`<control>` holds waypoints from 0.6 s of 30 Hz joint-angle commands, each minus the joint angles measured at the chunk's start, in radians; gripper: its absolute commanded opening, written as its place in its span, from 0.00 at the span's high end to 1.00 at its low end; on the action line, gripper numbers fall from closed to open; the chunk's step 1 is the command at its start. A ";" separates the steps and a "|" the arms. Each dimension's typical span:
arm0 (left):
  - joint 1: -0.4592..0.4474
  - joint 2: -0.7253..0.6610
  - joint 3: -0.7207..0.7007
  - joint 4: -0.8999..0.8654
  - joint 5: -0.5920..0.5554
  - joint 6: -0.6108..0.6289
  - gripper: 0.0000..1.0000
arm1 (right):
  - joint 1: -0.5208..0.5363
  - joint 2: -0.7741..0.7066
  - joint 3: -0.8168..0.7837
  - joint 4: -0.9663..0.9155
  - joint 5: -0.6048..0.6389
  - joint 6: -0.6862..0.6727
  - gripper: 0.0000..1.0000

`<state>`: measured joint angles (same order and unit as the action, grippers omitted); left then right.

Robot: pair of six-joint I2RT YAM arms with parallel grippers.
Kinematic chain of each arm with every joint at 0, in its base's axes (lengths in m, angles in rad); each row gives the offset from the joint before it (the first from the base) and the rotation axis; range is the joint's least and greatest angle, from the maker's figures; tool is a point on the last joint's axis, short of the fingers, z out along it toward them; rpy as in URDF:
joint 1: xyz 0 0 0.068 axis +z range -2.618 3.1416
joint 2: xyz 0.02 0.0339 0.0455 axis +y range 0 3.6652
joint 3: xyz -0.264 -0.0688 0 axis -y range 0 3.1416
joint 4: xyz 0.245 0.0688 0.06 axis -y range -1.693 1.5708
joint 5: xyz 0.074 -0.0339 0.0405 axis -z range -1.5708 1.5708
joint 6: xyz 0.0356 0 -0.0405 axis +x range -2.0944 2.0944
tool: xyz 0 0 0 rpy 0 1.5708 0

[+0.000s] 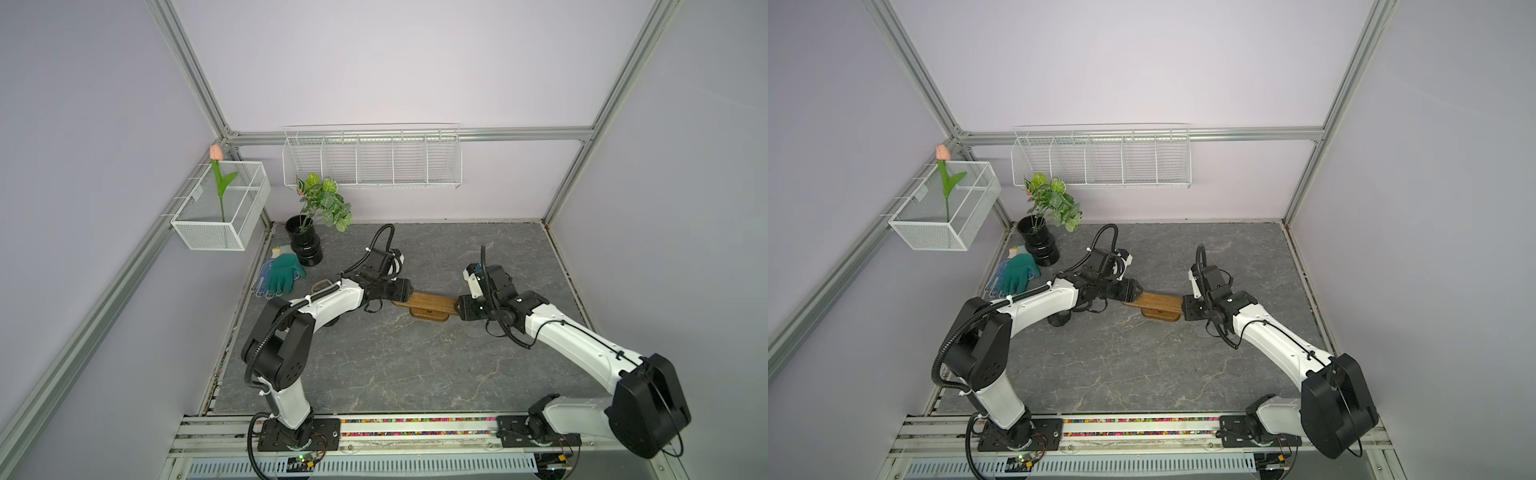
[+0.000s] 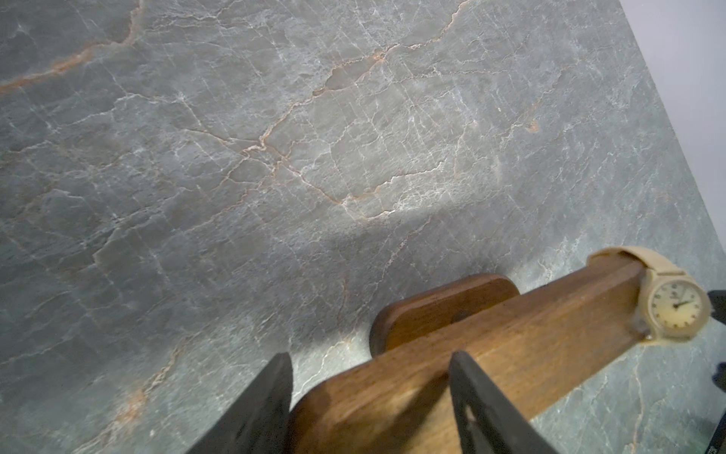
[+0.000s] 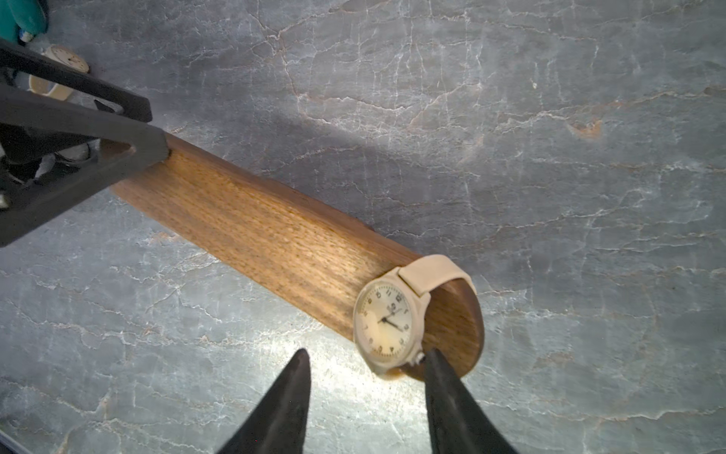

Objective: Place watch on stand
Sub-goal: Place the watch on the stand.

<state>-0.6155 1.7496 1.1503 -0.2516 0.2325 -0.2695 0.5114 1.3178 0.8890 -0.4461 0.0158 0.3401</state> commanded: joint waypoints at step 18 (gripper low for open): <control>-0.009 -0.024 -0.035 0.019 0.028 -0.028 0.36 | 0.010 0.100 0.060 0.007 0.056 -0.004 0.56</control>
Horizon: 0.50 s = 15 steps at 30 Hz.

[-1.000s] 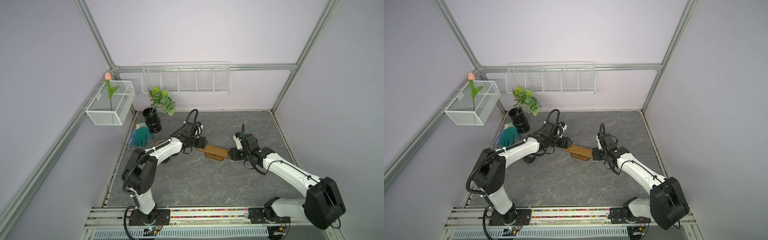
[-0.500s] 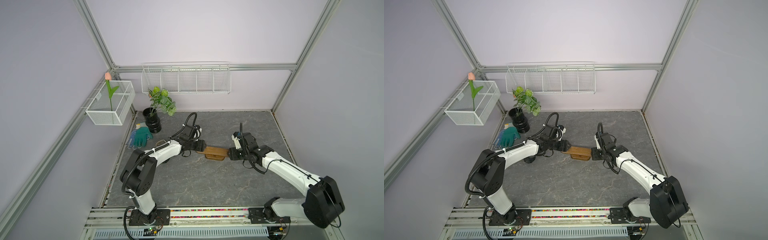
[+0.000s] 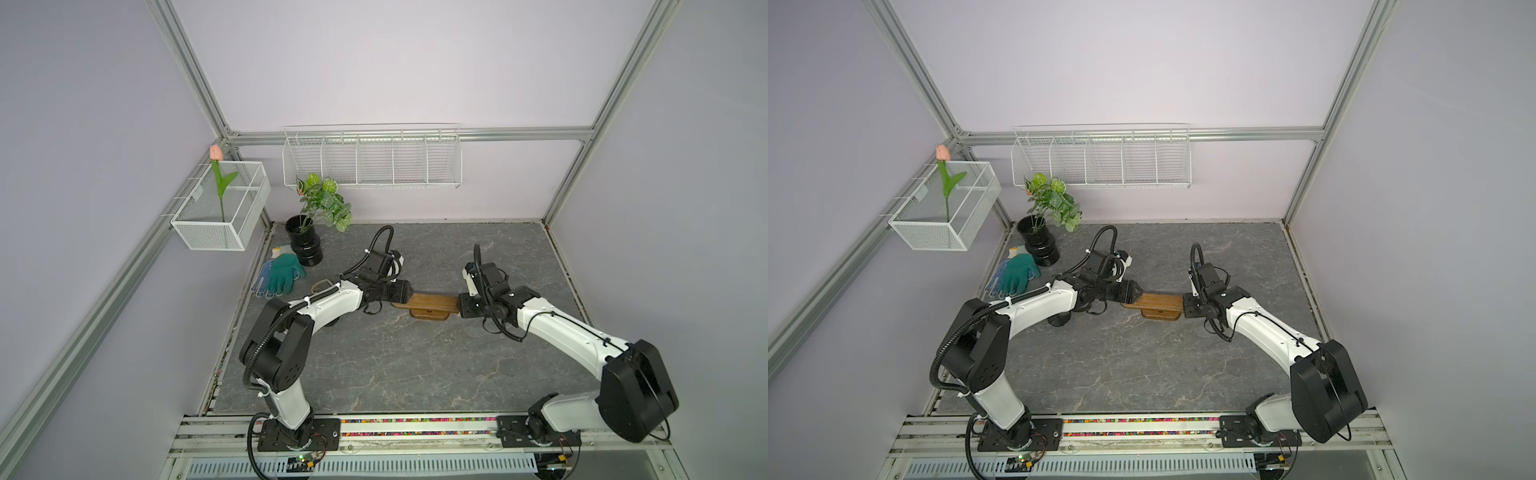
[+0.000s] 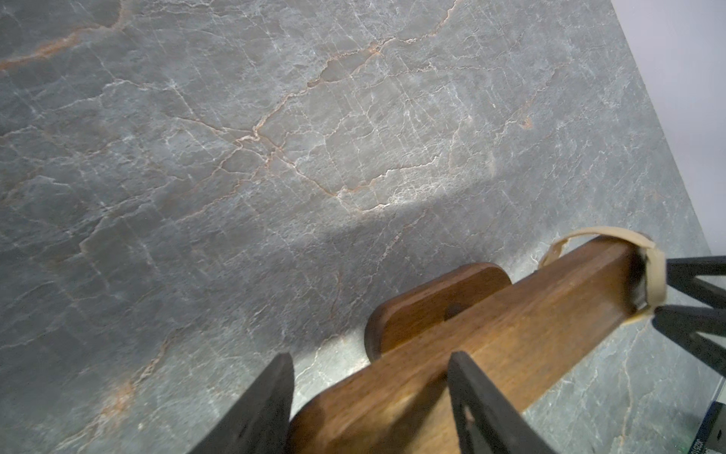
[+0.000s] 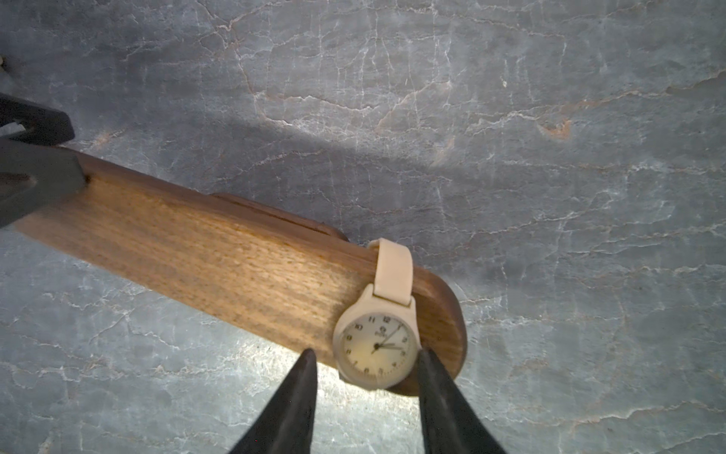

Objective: Place watch on stand
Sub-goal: Place the watch on the stand.

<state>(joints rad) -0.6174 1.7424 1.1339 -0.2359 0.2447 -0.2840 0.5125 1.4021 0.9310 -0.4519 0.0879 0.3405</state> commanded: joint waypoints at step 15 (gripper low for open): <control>-0.019 -0.027 -0.039 0.018 0.017 -0.026 0.36 | 0.083 0.102 0.096 0.032 -0.033 -0.021 0.56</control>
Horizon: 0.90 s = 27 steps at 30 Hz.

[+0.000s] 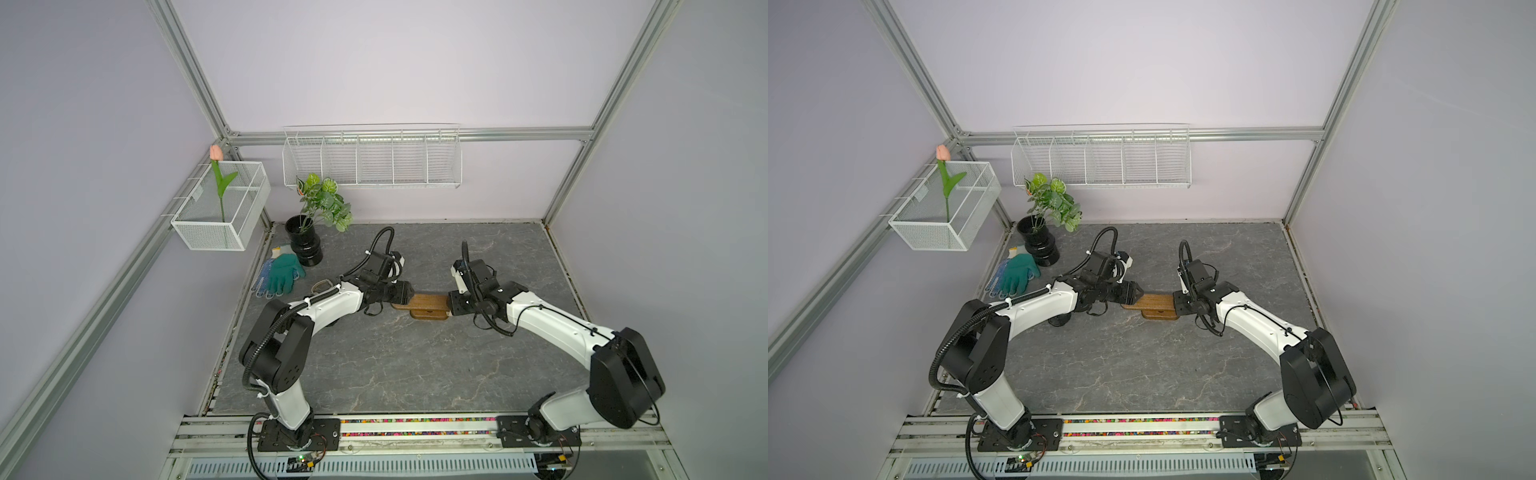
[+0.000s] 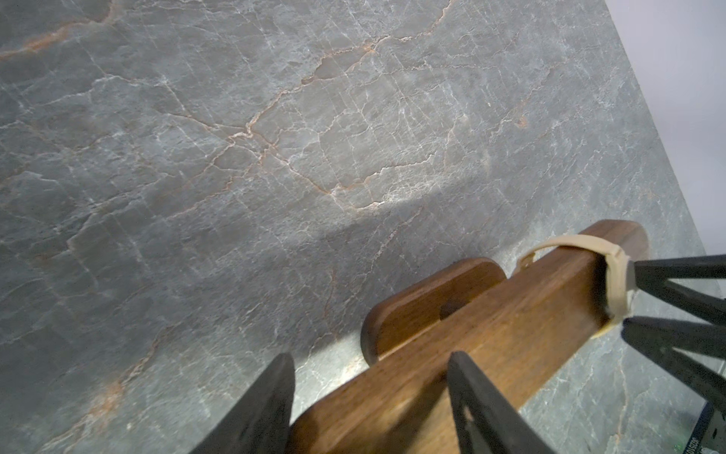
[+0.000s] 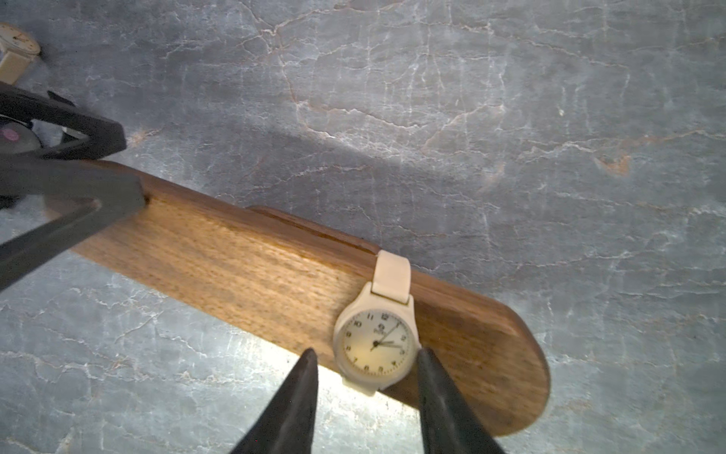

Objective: Place watch on stand
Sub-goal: Place the watch on the stand.

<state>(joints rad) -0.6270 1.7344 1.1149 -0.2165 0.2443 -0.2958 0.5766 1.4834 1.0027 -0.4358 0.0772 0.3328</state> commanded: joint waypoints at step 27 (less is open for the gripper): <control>-0.007 -0.166 -0.021 -0.128 -0.136 -0.088 0.22 | 0.067 -0.126 0.027 -0.043 0.082 -0.049 0.31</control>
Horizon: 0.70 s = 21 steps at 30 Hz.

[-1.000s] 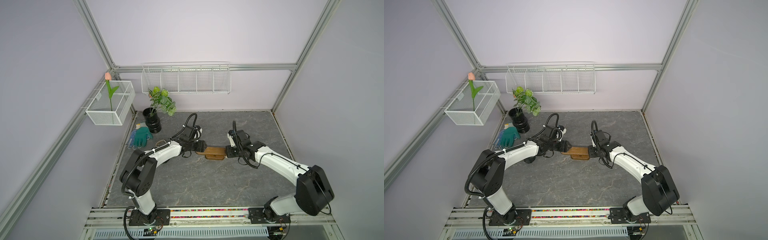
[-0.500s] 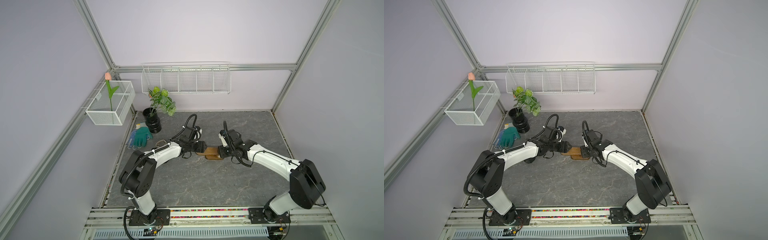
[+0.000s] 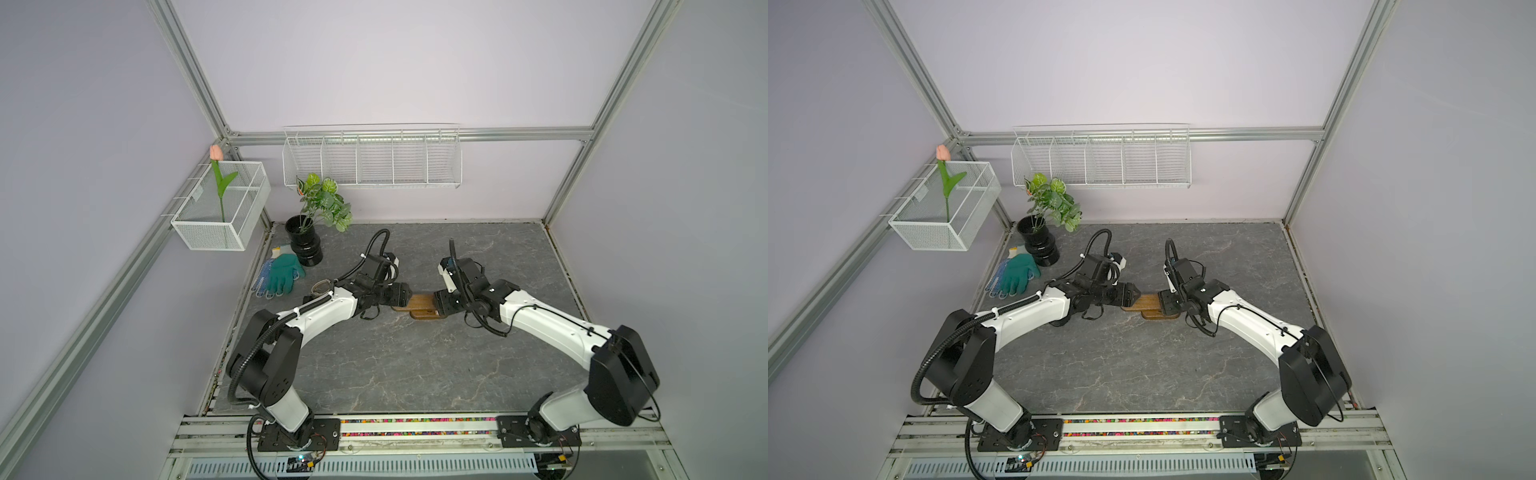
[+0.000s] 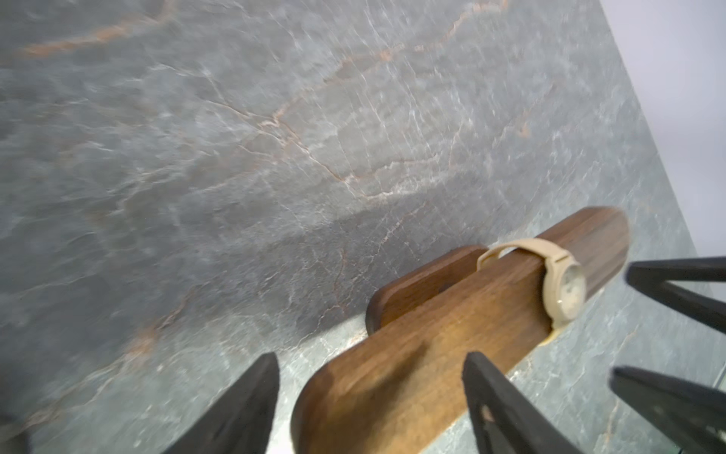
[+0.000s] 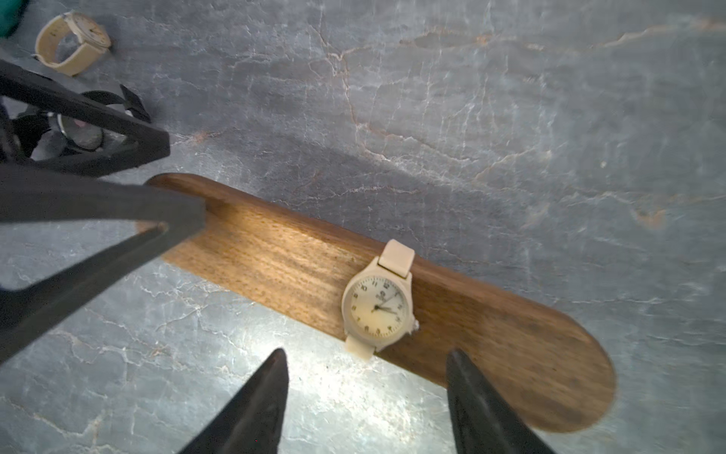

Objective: Place watch on stand
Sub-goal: Place the watch on the stand, then pick up the watch at the center of the board.

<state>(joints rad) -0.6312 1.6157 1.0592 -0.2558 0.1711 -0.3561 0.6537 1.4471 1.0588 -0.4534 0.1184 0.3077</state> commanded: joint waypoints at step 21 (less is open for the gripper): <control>0.347 0.130 0.358 -0.519 -0.514 -0.124 0.37 | -0.062 -0.766 -0.488 0.123 0.018 0.030 0.23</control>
<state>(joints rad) -0.2939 1.6810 1.3350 -0.6712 -0.3016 -0.4599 0.5953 0.7174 0.6064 -0.3599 0.1539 0.3073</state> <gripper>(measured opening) 0.630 0.772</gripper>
